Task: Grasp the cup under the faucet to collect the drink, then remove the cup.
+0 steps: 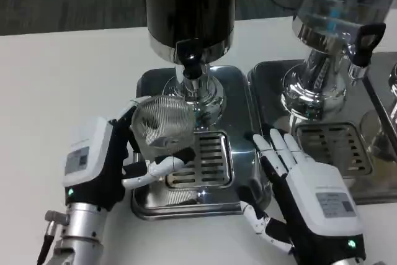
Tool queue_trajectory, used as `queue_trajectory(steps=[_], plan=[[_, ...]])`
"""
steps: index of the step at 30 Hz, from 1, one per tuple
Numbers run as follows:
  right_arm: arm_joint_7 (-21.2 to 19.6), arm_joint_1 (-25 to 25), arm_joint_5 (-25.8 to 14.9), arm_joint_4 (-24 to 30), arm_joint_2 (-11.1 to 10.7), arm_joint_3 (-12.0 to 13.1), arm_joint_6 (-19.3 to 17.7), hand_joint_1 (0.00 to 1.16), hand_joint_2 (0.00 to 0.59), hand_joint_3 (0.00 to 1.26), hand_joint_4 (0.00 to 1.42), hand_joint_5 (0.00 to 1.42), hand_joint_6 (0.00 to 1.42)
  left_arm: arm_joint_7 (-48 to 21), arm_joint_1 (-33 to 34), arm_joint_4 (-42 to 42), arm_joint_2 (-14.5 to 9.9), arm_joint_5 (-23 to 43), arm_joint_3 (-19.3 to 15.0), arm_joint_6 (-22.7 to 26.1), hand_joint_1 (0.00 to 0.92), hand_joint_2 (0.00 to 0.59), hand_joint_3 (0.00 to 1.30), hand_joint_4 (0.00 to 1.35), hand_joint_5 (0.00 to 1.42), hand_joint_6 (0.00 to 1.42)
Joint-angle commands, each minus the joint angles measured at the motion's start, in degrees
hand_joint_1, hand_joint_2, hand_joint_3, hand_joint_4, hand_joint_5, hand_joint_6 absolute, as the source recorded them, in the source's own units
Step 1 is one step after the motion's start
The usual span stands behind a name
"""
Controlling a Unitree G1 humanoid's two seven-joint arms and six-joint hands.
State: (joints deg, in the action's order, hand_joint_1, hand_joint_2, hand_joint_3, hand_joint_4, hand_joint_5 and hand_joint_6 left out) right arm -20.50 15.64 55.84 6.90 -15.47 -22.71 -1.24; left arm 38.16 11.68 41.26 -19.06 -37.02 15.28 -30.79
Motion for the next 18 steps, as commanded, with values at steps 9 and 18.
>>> queue_trajectory(steps=[9, 18], plan=[[-1.2, 0.9, 0.0, 0.7, 0.4, 0.9, 1.1, 0.48, 0.456, 0.10, 0.00, 0.03, 0.17, 0.3, 7.4, 8.7, 2.5, -1.9, 5.1, -0.4, 0.413, 0.126, 0.37, 0.60, 0.84, 1.07], [-0.8, 1.1, -0.5, 0.5, 0.4, 0.9, 0.9, 0.48, 0.456, 0.10, 0.00, 0.03, 0.17, 0.7, 8.1, 10.8, 3.3, -2.2, 7.0, -0.3, 0.330, 0.104, 0.34, 0.56, 0.79, 0.99]])
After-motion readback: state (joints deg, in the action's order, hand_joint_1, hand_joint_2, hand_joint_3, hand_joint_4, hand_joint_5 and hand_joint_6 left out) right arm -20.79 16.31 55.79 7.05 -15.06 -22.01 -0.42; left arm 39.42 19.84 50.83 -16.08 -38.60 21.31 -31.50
